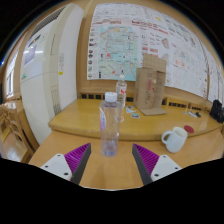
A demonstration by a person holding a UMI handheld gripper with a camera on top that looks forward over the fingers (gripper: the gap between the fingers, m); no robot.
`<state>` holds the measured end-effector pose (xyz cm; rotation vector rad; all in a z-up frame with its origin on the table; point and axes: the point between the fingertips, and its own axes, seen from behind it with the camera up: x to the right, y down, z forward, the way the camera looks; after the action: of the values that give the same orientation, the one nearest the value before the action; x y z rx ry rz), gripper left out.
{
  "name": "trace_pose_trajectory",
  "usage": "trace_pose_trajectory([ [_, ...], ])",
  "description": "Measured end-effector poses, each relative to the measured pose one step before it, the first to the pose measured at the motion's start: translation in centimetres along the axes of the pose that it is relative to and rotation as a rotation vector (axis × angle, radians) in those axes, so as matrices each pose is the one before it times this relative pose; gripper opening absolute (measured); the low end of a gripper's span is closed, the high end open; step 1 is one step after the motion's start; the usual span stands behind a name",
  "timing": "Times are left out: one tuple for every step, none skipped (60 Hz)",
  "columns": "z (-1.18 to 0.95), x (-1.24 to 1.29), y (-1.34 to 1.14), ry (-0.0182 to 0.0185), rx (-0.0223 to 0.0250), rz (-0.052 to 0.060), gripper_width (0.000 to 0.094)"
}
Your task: Pour water
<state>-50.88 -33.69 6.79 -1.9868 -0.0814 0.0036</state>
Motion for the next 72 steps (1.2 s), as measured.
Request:
trace_pose_trajectory([
  [0.871, -0.215, -0.413, 0.00181, 0.00880, 0.0011, 0.0851],
  [0.843, -0.157, -0.463, 0.00266, 0.00977, 0.0016, 0.0849],
  [0.851, -0.115, -0.425, 0.00394, 0.01044, 0.0021, 0.0847],
  [0.838, -0.057, -0.409, 0.00552, 0.00949, 0.0026, 0.0848],
  [1.067, 0.207, -0.376, 0.00392, 0.00722, 0.0017, 0.0845],
  [0.738, -0.091, -0.181, 0.00501, 0.00474, 0.0023, 0.0846],
  [0.739, -0.092, -0.150, 0.00280, 0.00309, 0.0017, 0.0844],
  [0.674, -0.151, -0.276, 0.00121, 0.00186, 0.0025, 0.0837],
  [0.657, -0.050, -0.115, 0.00120, 0.00223, 0.0031, 0.0830],
  [0.678, -0.037, -0.078, 0.00167, 0.00210, 0.0034, 0.0825],
  [0.669, 0.010, -0.057, 0.00270, 0.00117, 0.0037, 0.0821],
  [0.618, 0.005, 0.007, 0.00295, 0.00060, 0.0039, 0.0814],
  [0.667, -0.012, 0.095, 0.00284, 0.00187, 0.0026, 0.0809],
  [0.555, 0.029, 0.017, 0.00156, 0.00148, 0.0010, 0.0799],
  [0.566, -0.041, 0.004, -0.00057, 0.00248, -0.0002, 0.0790],
  [0.450, 0.063, 0.053, 0.00082, 0.00198, -0.0015, 0.0780],
  [0.457, 0.077, 0.083, 0.00268, 0.00181, -0.0026, 0.0765],
  [0.429, 0.063, 0.097, 0.00208, 0.00152, -0.0035, 0.0750],
  [0.384, 0.017, 0.111, -0.00044, 0.00015, -0.0047, 0.0737],
  [0.355, -0.020, 0.146, -0.00213, -0.00107, -0.0053, 0.0719],
  [0.239, -0.011, 0.126, -0.00265, -0.00088, -0.0053, 0.0715],
  [0.314, -0.019, 0.196, -0.00342, 0.00135, -0.0050, 0.0694],
  [0.212, -0.026, 0.087, -0.00226, 0.00191, -0.0048, 0.0647],
  [0.184, -0.017, 0.067, -0.00253, 0.00274, -0.0056, 0.0599],
  [0.126, -0.233, -0.119, -0.00879, 0.01002, -0.0020, 0.0552],
  [0.059, -0.015, -0.060, -0.00143, 0.00723, -0.0029, 0.0525],
  [0.023, 0.000, -0.071, -0.00229, 0.00719, -0.0021, 0.0517],
  [0.060, -0.041, -0.064, -0.00276, 0.00631, -0.0035, 0.0505],
  [0.014, 0.005, -0.031, -0.00584, 0.00365, -0.0042, 0.0487],
  [0.016, -0.012, -0.033, -0.00335, 0.00270, -0.0035, 0.0489],
  [0.045, -0.005, -0.048, -0.00260, 0.00309, -0.0051, 0.0463],
  [0.019, -0.001, 0.007, -0.00214, 0.00030, -0.0029, 0.0460],
  [0.039, -0.071, -0.027, -0.00149, 0.00232, -0.0013, 0.0455],
  [0.067, -0.018, 0.020, -0.00373, -0.00024, -0.0006, 0.0416],
  [0.047, -0.046, 0.014, -0.00461, -0.00038, 0.0004, 0.0413],
  [0.049, -0.053, -0.010, -0.00492, 0.00035, -0.0010, 0.0389],
  [-0.001, -0.053, 0.013, -0.00506, -0.00150, 0.0001, 0.0392],
  [-0.140, -0.116, 0.004, -0.00609, -0.00148, 0.0000, 0.0364],
  [-0.030, -0.068, -0.043, -0.00561, 0.00066, 0.0018, 0.0360],
  [-0.036, -0.131, -0.056, -0.00947, 0.00133, 0.0029, 0.0374],
  [-0.103, -0.125, -0.113, -0.00923, 0.00054, 0.0013, 0.0326],
  [-0.158, -0.063, -0.244, -0.00604, 0.00359, 0.0043, 0.0324],
  [-0.163, -0.104, -0.275, -0.00702, 0.00236, 0.0050, 0.0324],
  [-0.171, -0.119, -0.334, -0.00739, 0.00206, 0.0028, 0.0323],
  [-0.225, -0.171, -0.381, -0.00934, 0.00144, 0.0044, 0.0324],
  [-0.232, 0.014, -0.411, -0.00923, 0.00429, 0.0070, 0.0325],
  [-0.333, -0.091, -0.480, -0.00918, 0.00797, 0.0111, 0.0324],
  [-0.372, -0.105, -0.584, -0.00954, 0.00749, 0.0127, 0.0325],
  [-0.370, -0.121, -0.652, -0.01010, 0.00789, 0.0149, 0.0323],
  [-0.422, -0.100, -0.712, -0.01116, 0.00930, 0.0182, 0.0323],
  [-0.397, -0.101, -0.811, -0.01148, 0.01009, 0.0221, 0.0323],
  [-0.412, -0.143, -0.793, -0.01452, 0.00928, 0.0254, 0.0324],
  [-0.390, -0.185, -0.788, -0.01808, 0.00849, 0.0296, 0.0323],
  [-0.375, -0.279, -0.790, -0.02100, 0.00823, 0.0342, 0.0323],
  [-0.350, -0.235, -0.829, -0.01954, 0.01067, 0.0405, 0.0324],
  [-0.418, -0.134, -0.895, -0.01841, 0.00988, 0.0430, 0.0324],
  [-0.223, -0.044, -0.902, -0.01869, 0.01120, 0.0450, 0.0323],
  [-0.318, -0.245, -0.827, -0.02015, 0.00732, 0.0479, 0.0323],
  [-0.269, -0.264, -0.772, -0.02504, 0.00621, 0.0492, 0.0323],
  [-0.302, -0.315, -0.809, -0.02663, 0.00710, 0.0501, 0.0323],
  [-0.286, -0.277, -0.827, -0.02535, 0.00846, 0.0515, 0.0323],
  [-0.274, -0.232, -0.862, -0.02370, 0.01005, 0.0522, 0.0322],
  [-0.250, -0.230, -0.837, -0.02385, 0.00898, 0.0544, 0.0322],
  [-0.218, -0.322, -0.755, -0.02550, 0.00742, 0.0562, 0.0323],
  [-0.232, -0.324, -0.755, -0.02751, 0.00698, 0.0567, 0.0322],
  [-0.219, -0.388, -0.724, -0.02875, 0.00763, 0.0564, 0.0323],
  [-0.143, -1.125, -0.649, -0.01680, 0.00973, 0.0570, 0.0323],
  [-0.206, 0.066, -0.892, -0.03432, 0.00578, 0.0538, 0.0323],
  [-0.111, -0.108, -0.725, -0.03293, 0.01038, 0.0566, 0.0322],
  [-0.153, -0.246, -0.742, -0.03041, 0.00781, 0.0565, 0.0322],
  [-0.202, -0.281, -0.690, -0.03261, 0.00606, 0.0553, 0.0321],
  [-0.186, -0.329, -0.648, -0.03242, 0.00670, 0.0545, 0.0322],
])
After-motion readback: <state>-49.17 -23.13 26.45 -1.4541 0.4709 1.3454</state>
